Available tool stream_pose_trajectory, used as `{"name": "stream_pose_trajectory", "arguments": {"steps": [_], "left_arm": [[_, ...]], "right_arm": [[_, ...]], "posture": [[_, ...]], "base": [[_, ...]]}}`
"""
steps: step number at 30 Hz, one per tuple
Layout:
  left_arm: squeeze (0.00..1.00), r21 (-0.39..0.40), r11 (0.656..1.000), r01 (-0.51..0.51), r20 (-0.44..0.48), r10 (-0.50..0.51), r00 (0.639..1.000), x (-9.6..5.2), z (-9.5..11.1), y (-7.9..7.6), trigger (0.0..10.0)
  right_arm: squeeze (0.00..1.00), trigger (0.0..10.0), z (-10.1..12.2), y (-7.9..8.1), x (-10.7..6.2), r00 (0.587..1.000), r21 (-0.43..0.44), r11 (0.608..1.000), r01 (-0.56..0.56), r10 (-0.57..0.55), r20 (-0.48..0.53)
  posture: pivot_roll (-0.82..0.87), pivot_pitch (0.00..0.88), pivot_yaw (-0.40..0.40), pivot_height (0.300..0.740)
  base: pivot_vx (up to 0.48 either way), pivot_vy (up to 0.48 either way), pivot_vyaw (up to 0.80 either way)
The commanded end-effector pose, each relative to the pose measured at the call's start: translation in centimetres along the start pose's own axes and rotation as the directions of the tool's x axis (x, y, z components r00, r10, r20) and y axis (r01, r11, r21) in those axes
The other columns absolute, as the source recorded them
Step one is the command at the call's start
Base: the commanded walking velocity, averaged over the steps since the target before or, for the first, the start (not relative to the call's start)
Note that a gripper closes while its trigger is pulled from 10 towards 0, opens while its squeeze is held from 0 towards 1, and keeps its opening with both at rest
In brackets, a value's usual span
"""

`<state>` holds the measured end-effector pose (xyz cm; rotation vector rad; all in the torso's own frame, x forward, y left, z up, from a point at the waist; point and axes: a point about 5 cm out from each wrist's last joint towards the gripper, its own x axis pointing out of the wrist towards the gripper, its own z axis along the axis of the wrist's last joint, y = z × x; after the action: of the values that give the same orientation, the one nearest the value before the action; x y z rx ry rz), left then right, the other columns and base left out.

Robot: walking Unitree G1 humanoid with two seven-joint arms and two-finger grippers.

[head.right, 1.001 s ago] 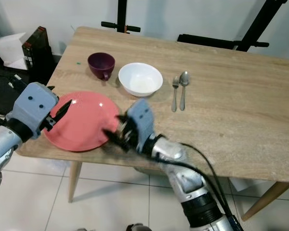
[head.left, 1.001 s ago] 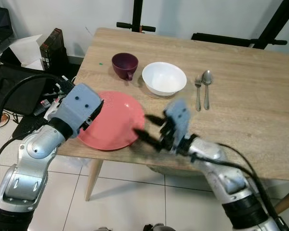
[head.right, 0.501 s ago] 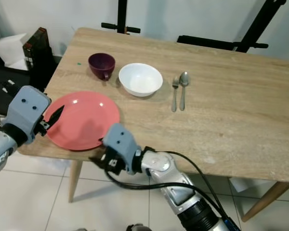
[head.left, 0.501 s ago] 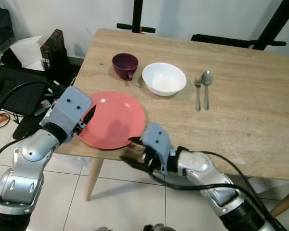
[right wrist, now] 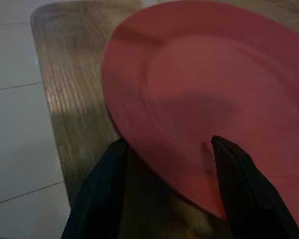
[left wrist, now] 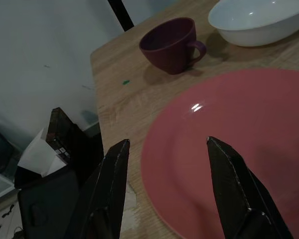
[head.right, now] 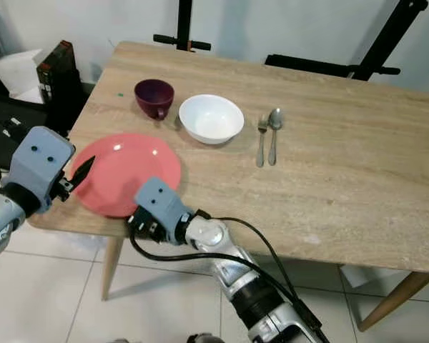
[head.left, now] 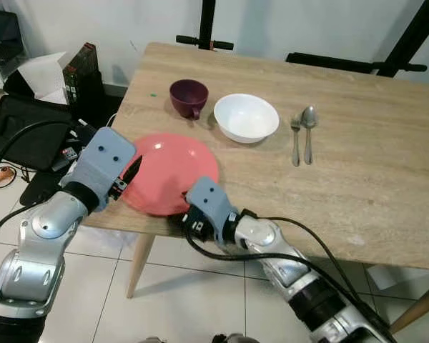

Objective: Setting the table

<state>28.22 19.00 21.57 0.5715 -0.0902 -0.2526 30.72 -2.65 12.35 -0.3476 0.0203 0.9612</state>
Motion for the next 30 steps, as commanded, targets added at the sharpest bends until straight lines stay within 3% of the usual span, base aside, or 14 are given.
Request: {"name": "stream_pose_trajectory", "arguments": {"steps": [1, 10, 20, 26, 27, 30], "left_arm": [[0.0, -0.006, 1.0, 0.007, -0.008, -0.007, 1.0, -0.1, -0.1, -0.4, 10.0], [0.0, -0.006, 1.0, 0.012, -0.005, -0.012, 1.0, -0.1, 0.0, -0.6, 10.0], [0.0, -0.003, 1.0, 0.013, -0.005, -0.013, 1.0, -0.2, 0.1, -0.6, 10.0], [0.0, -0.013, 1.0, 0.026, -0.001, -0.026, 1.0, -0.2, 0.2, -1.0, 10.0], [0.0, -0.018, 0.999, 0.035, 0.001, -0.035, 0.999, -0.2, 0.2, -1.3, 10.0], [0.0, -0.023, 0.999, 0.045, 0.003, -0.045, 0.999, -0.2, 0.2, -1.7, 10.0]], "right_arm": [[0.0, 10.0, -0.2, -0.3, 0.0, 1.0, -0.005, 1.0, 0.014, -0.014, 0.003], [0.0, 10.0, 0.1, -1.3, 0.8, 0.996, -0.004, 0.997, 0.077, -0.077, 0.039], [0.0, 10.0, 0.5, -1.1, 1.4, 0.995, 0.02, 0.998, 0.063, -0.064, 0.079], [0.0, 10.0, 0.7, -0.8, -0.9, 0.991, 0.077, 0.997, 0.001, -0.011, 0.132], [0.0, 10.0, 0.8, -0.7, -2.3, 0.988, 0.125, 0.992, -0.013, -0.006, 0.154], [0.0, 10.0, 0.9, -0.6, -3.8, 0.984, 0.186, 0.982, -0.013, -0.021, 0.18]], "posture": [[0.04, 0.046, -0.033, 0.74], [0.04, 0.048, -0.036, 0.74], [0.04, 0.052, -0.036, 0.74], [0.03, 0.062, -0.037, 0.74], [0.03, 0.067, -0.035, 0.74], [0.02, 0.072, -0.031, 0.74]], "base": [[0.0, 0.0, 0.0], [0.0, 0.0, 0.0], [0.0, 0.0, 0.0], [0.0, 0.0, 0.0], [0.0, 0.0, 0.0], [0.0, 0.0, 0.0]]}}
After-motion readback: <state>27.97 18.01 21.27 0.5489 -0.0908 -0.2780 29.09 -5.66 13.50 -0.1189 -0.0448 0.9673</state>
